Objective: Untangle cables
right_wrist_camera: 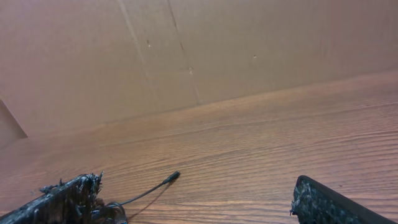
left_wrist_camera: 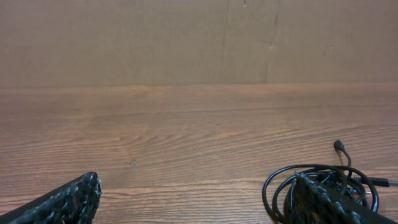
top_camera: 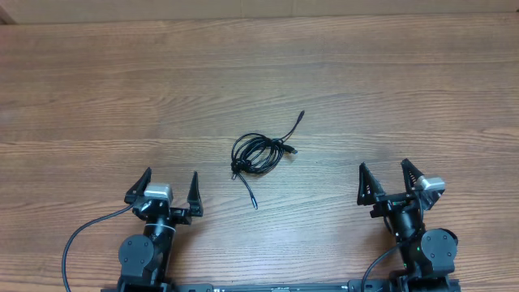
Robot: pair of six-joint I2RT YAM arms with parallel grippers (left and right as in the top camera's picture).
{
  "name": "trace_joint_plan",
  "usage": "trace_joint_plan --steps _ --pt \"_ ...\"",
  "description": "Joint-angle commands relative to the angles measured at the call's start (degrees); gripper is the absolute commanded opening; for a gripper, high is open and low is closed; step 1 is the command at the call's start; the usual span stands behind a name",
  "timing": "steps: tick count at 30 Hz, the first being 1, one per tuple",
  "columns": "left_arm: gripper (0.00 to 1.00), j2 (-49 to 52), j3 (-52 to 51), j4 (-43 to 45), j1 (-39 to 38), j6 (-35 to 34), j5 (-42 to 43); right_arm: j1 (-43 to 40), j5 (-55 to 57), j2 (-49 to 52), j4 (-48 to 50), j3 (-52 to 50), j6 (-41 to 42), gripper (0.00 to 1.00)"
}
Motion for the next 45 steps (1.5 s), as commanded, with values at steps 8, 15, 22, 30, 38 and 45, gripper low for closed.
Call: trace_joint_plan --steps 8,15,22,30,38,45 --pt "1.0 -0.55 -0.2 -0.04 0.24 1.25 -0.33 -0.07 0.33 -0.57 0.17 -0.59 0.33 1.0" --pt "1.0 -0.55 -0.2 1.7 0.24 1.27 -1.16 -0.07 0.28 -0.57 0.17 -0.59 0.37 1.0" --pt "0.99 -0.52 -0.2 0.0 0.24 1.27 -0.92 -0.07 0.31 -0.57 0.17 -0.59 0.35 1.0" --pt "0.99 -0.52 -0.2 0.02 0.24 1.27 -0.92 -0.07 0.31 -0.57 0.17 -0.59 0.37 1.0" --pt "0.99 -0.52 -0.2 0.02 0.24 1.27 -0.92 -0.07 0.31 -0.57 0.17 -0.59 0.35 1.0" --pt "1.0 -0.52 -0.2 0.02 0.24 1.27 -0.9 -0.07 0.31 -0.57 0.17 -0.59 0.35 1.0"
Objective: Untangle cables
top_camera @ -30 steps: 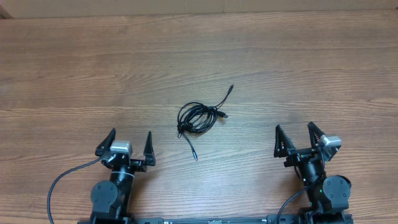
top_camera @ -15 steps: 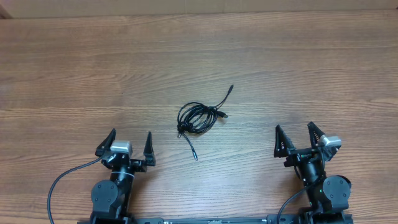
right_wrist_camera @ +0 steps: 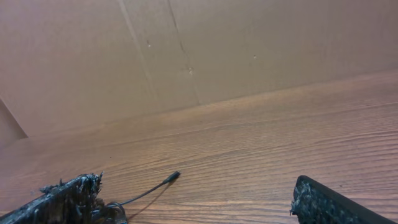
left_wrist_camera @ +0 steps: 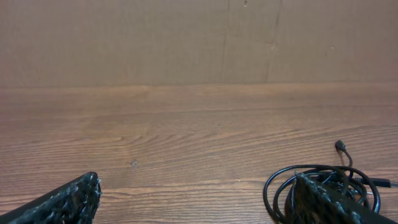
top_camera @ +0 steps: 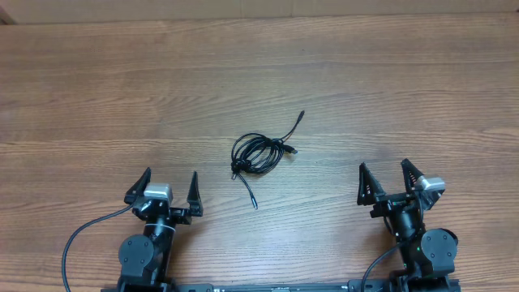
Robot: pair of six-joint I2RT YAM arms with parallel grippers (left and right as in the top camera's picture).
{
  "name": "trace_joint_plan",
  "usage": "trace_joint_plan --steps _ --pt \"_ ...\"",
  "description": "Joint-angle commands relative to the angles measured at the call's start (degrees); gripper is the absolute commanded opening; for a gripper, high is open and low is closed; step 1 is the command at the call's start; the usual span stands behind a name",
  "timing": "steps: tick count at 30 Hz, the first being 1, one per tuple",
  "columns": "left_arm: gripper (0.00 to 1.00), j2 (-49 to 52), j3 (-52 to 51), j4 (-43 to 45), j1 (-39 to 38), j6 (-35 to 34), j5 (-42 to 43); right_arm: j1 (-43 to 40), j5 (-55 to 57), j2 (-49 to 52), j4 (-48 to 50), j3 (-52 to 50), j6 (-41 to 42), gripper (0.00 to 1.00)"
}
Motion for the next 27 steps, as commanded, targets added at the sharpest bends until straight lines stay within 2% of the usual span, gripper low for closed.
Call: trace_joint_plan --steps 1,20,24,27 --pt "1.0 -0.52 -0.2 -0.02 0.24 1.27 -0.7 -0.07 0.31 -0.57 0.15 -0.59 0.37 1.0" --pt "0.99 -0.52 -0.2 1.27 0.26 1.29 -1.11 -0.07 0.31 -0.57 0.31 -0.59 0.35 1.0" --pt "1.0 -0.52 -0.2 3.98 0.24 1.22 -2.6 -0.07 0.28 -0.57 0.28 -0.59 0.37 1.0" --pt "0.99 -0.52 -0.2 7.54 0.26 1.22 0.59 -0.07 0.28 -0.57 0.17 -0.59 0.37 1.0"
